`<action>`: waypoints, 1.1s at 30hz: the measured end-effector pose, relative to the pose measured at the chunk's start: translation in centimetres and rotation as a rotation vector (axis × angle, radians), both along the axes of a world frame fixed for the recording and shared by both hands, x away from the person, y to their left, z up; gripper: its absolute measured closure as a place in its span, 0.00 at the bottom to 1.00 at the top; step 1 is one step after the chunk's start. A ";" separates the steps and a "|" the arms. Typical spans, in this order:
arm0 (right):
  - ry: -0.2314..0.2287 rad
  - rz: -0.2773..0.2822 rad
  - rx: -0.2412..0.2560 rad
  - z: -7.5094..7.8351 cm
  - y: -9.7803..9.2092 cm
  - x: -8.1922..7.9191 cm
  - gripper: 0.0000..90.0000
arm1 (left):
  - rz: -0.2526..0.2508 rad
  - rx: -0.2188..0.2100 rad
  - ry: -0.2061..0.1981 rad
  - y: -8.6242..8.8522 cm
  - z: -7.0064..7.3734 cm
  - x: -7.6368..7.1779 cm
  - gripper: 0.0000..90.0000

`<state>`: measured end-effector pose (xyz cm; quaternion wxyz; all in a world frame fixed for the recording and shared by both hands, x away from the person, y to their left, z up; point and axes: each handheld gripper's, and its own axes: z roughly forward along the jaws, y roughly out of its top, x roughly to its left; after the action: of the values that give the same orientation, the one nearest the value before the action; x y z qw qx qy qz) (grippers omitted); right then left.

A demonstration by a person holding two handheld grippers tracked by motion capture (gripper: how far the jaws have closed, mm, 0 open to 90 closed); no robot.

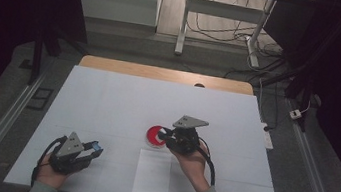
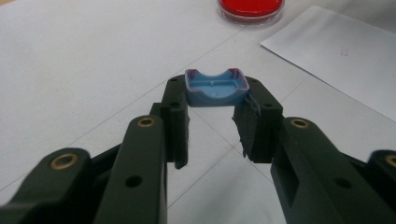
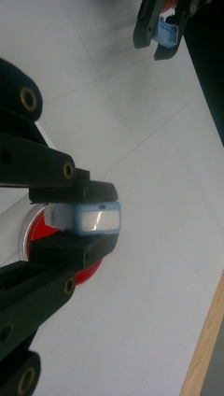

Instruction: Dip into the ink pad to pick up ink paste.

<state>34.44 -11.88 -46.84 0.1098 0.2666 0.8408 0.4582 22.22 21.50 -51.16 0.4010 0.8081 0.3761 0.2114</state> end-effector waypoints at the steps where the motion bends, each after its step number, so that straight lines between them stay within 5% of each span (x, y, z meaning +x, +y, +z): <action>1: -0.001 -0.002 0.002 0.0 0.0 -0.1 0.84 | 0.000 0.000 0.000 0.0 0.0 0.0 0.73; 33: 0.008 0.015 -0.006 -0.2 -1.2 -1.7 0.84 | 0.002 0.000 0.002 0.1 0.0 0.0 0.73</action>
<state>32.73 -13.06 -47.02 0.1038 0.2615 0.8445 0.4556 22.24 21.56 -51.21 0.4003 0.8081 0.3772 0.2110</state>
